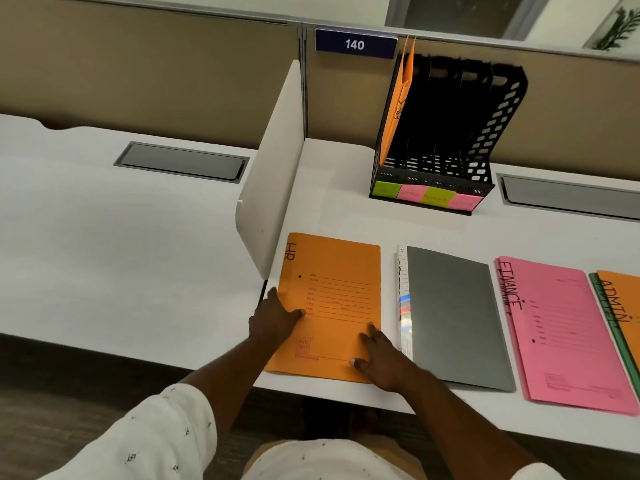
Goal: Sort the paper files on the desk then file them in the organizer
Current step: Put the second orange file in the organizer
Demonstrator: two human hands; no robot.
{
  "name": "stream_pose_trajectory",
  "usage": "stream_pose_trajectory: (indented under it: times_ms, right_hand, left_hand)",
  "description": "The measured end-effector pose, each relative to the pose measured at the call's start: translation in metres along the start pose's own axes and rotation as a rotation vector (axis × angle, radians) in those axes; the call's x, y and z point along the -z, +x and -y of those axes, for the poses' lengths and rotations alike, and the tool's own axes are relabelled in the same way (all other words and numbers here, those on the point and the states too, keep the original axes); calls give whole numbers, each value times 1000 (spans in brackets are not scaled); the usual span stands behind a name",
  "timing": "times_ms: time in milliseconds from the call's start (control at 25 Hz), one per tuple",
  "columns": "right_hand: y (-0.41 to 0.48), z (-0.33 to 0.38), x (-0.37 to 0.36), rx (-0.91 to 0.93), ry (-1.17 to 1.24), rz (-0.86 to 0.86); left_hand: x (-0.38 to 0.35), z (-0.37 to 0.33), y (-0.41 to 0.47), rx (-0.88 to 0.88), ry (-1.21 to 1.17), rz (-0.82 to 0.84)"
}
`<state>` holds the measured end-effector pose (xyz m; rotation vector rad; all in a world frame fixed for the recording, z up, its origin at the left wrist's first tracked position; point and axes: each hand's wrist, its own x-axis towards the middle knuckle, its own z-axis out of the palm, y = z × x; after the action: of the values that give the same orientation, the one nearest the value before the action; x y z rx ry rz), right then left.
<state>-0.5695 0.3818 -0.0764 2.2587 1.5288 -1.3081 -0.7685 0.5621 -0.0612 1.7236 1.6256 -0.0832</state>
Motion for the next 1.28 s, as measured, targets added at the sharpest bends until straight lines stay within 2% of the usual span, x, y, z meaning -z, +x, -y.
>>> stream_pose_trajectory:
  times_ms: [200,400,600,920,1160,1280]
  right_hand:
    - [0,-1,1,1,7,8]
    - [-4,-1,12,38,26,-27]
    - [-12,4,40,83,180,-79]
    - [-21,26,150,15,87,-411]
    - [-43,50,249,102,111,-695]
    - [-62,61,297,183,250,-839]
  left_hand:
    - [14,-7,9,124,-203,5]
    - [27,-8,12,3,-409,44]
    - [43,-37,-3,-134,-570,95]
    - [50,-105,-20,-404,-460,-3]
    - [64,-152,-38,-631,-356,-39]
    - [69,-180,-44,-698,-330,-65]
